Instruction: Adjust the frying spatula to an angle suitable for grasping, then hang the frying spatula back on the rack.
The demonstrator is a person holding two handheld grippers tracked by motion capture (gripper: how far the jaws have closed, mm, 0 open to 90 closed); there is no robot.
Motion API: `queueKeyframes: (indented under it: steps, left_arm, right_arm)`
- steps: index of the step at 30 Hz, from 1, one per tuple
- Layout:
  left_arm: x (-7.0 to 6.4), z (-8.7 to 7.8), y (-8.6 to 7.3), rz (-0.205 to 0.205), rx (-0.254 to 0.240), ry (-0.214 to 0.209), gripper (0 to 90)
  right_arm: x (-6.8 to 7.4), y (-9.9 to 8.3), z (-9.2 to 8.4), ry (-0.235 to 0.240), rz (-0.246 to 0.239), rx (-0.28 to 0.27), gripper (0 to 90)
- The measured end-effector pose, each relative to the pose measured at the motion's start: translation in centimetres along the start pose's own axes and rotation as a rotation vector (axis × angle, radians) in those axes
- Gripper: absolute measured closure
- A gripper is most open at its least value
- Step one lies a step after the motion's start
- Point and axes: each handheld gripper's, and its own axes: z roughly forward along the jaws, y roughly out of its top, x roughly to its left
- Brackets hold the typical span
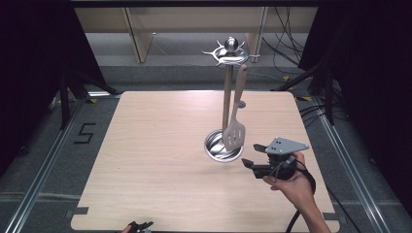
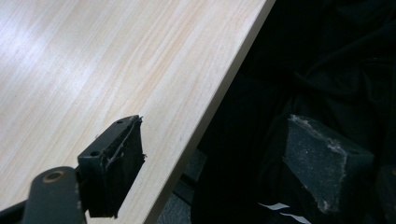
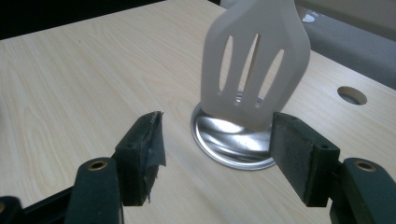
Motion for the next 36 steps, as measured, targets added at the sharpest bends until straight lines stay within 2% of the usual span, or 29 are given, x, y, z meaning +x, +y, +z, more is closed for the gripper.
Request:
queueKeyframes:
  steps: [3,4,5,6,7,9,10,15,18,19,20,21,22,23,26,28,29,34,35,36]
  left_arm:
    - [0.0,0.0,0.0,0.002,0.002,-0.002,19.1]
    - [0.0,0.1,0.0,0.000,0.002,0.017,19.1]
    - [0.1,0.1,0.0,-0.001,0.003,0.002,19.1]
    - [0.1,0.2,0.0,-0.007,0.001,-0.011,19.1]
    - [0.1,0.1,-0.1,-0.001,0.009,-0.013,19.1]
    - [0.1,0.1,-0.1,-0.005,0.004,-0.015,19.1]
    - [0.0,0.0,0.0,-0.001,0.002,0.006,19.1]
    - [-0.1,0.0,0.0,0.007,0.004,0.004,19.1]
    - [0.0,0.1,-0.1,0.005,0.003,-0.014,19.1]
    - [-0.1,0.0,-0.2,-0.001,0.000,0.003,19.1]
    - [0.0,0.0,-0.2,0.001,0.001,0.006,19.1]
    - [0.0,-0.1,-0.2,-0.001,0.000,0.010,19.1]
    - [0.0,-0.1,-0.2,0.001,0.002,0.005,19.1]
    - [0.0,-0.1,-0.2,0.002,0.001,0.009,19.1]
    - [-0.1,-0.1,-0.2,0.004,0.002,0.009,19.1]
    - [-0.1,-0.1,-0.2,0.003,0.002,0.007,19.1]
    - [-0.1,-0.1,-0.2,0.003,0.002,0.007,19.0]
    - [-0.2,-0.1,-0.2,0.014,0.011,0.022,19.1]
    - [-0.2,-0.1,-0.2,0.009,0.004,0.014,19.1]
    - [-0.1,-0.1,-0.2,0.011,0.004,0.014,19.1]
  right_arm:
    - [0.0,-0.3,-0.1,-0.007,0.008,0.013,35.9]
    - [-0.1,-0.4,-0.1,-0.005,0.012,0.016,35.9]
    - [0.1,-0.5,0.0,-0.014,0.025,0.006,35.8]
    - [0.1,-0.5,0.0,-0.014,0.025,0.006,35.8]
    - [0.0,-0.7,-0.1,-0.012,0.011,0.013,35.8]
    - [0.1,-0.8,-0.1,-0.010,0.014,0.021,35.8]
    - [-0.1,-0.9,-0.1,-0.004,0.004,0.022,35.7]
    - [0.1,-1.3,-0.2,-0.009,0.017,0.032,35.6]
    - [0.1,-1.4,-0.1,-0.001,0.000,0.031,35.5]
    - [0.2,-1.5,0.0,-0.010,-0.004,0.027,35.5]
    - [0.4,-1.5,0.0,-0.001,0.025,0.037,35.5]
    - [0.6,-1.5,0.1,0.000,0.030,0.040,35.4]
    - [0.6,-1.6,0.1,-0.001,0.029,0.039,35.3]
    - [0.6,-1.6,0.1,-0.001,0.001,0.034,35.2]
    - [0.9,-1.7,0.1,0.011,0.014,0.049,34.8]
    - [0.8,-1.8,0.2,0.007,-0.002,0.041,34.5]
    - [0.8,-1.8,0.3,0.021,-0.011,0.042,34.4]
    - [0.9,-2.3,0.4,0.008,-0.008,0.042,34.2]
    - [0.9,-2.3,0.4,0.008,-0.008,0.042,34.2]
    - [1.0,-2.3,0.4,0.014,0.011,0.057,34.1]
